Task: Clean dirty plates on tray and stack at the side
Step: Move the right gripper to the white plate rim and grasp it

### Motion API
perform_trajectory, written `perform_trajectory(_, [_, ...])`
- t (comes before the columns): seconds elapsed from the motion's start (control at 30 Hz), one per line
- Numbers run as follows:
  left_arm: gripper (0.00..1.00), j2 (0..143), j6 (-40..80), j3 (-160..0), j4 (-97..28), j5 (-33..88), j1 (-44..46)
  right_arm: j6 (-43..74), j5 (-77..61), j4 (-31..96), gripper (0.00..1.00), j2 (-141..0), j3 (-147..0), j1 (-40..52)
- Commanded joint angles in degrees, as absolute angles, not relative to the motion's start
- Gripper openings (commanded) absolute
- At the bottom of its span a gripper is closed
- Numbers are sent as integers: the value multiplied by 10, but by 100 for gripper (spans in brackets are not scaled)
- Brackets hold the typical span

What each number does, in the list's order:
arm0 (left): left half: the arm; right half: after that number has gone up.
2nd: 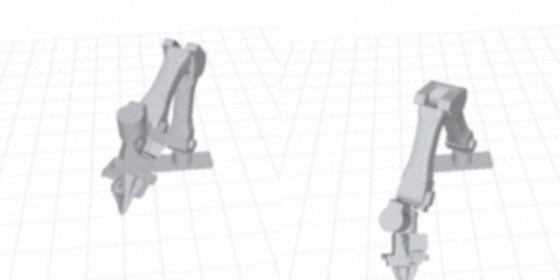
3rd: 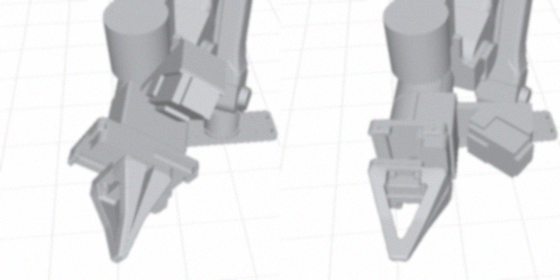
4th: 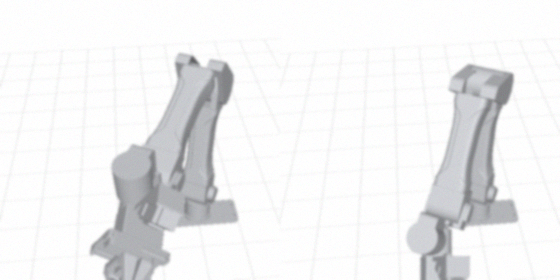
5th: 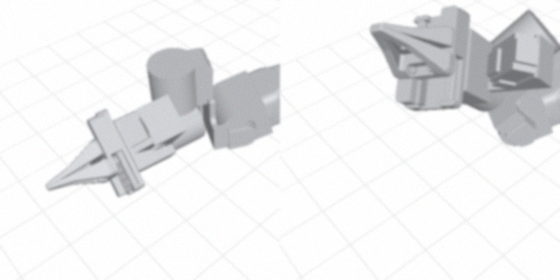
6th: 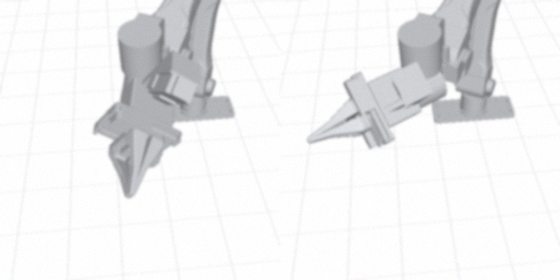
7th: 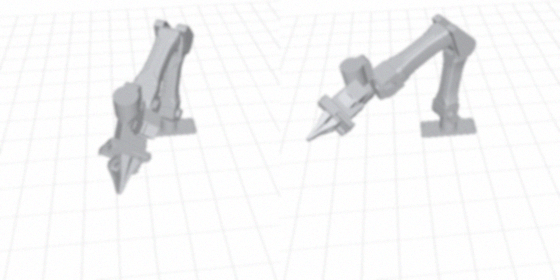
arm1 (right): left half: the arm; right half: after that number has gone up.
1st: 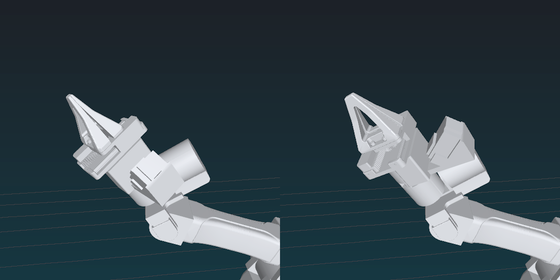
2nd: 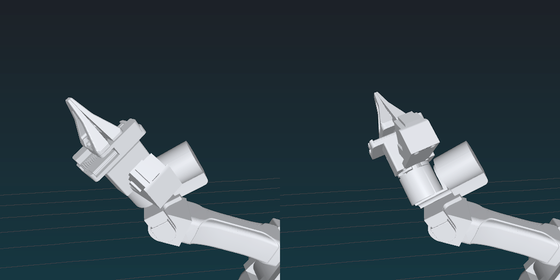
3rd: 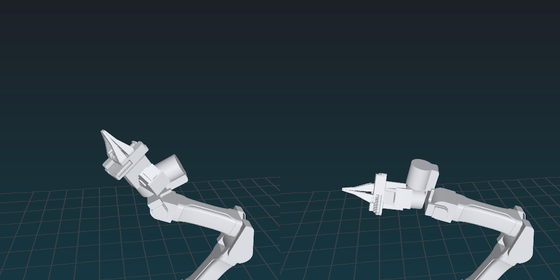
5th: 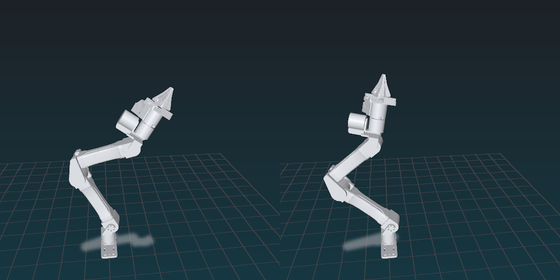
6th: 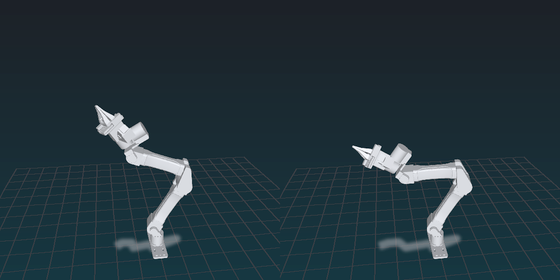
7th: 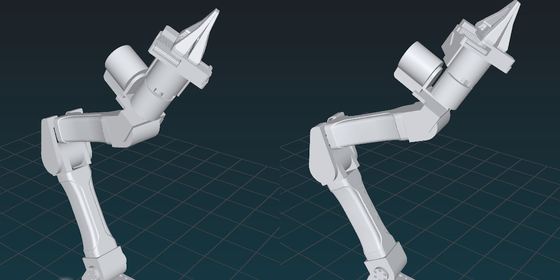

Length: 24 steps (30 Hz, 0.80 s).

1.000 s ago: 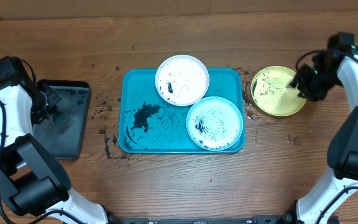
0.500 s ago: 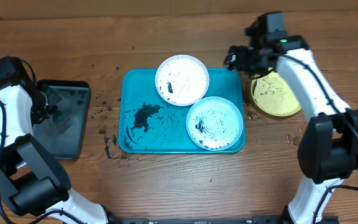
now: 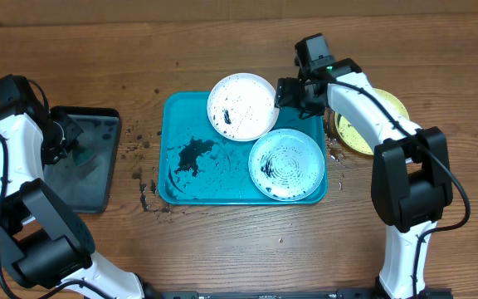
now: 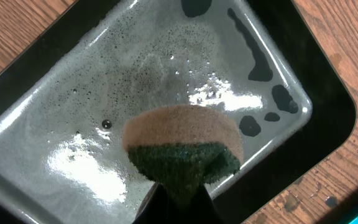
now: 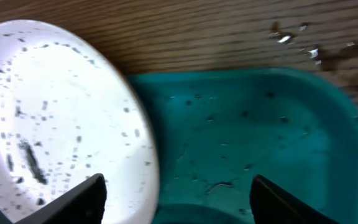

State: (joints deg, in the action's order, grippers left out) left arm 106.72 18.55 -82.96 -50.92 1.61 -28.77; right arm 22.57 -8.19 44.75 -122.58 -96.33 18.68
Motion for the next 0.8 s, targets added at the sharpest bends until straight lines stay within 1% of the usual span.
perform_trajectory(0.0, [4,1056,193,-826,-507,26,-288,255,-76,439,73,-1241,-975,208])
perform_trajectory(0.07, [4,1056,194,-826,-507,26,-288,273,-60,434,70,-1251,-975,215])
perform_trajectory(0.1, [4,1056,194,-826,-508,26,-288,273,-60,428,65,-1260,-975,219])
perform_trajectory(0.2, [4,1056,193,-826,-507,26,-288,273,-62,420,62,-1273,-975,222])
perform_trajectory(0.23, [4,1056,193,-826,-507,26,-288,272,-63,419,58,-1279,-975,222])
perform_trajectory(0.3, [4,1056,194,-826,-507,26,-288,273,-63,417,44,-1282,-975,222])
perform_trajectory(0.33, [4,1056,193,-826,-507,26,-288,273,-63,412,34,-1283,-975,222])
perform_trajectory(0.37, [4,1056,194,-826,-507,26,-288,273,-64,408,28,-1283,-975,223])
perform_trajectory(0.4, [4,1056,194,-826,-507,26,-288,272,-70,401,27,-1283,-975,223])
perform_trajectory(0.63, [4,1056,193,-826,-505,26,-288,263,-104,375,28,-1283,-976,235])
perform_trajectory(0.67, [4,1056,193,-826,-505,26,-289,256,-104,375,33,-1283,-976,238])
perform_trajectory(0.7, [4,1056,193,-826,-503,26,-289,245,-101,373,46,-1283,-976,240])
perform_trajectory(0.73, [4,1056,193,-826,-503,26,-289,234,-97,372,52,-1283,-976,241])
perform_trajectory(0.77, [4,1056,193,-826,-503,26,-288,223,-89,370,53,-1283,-976,242])
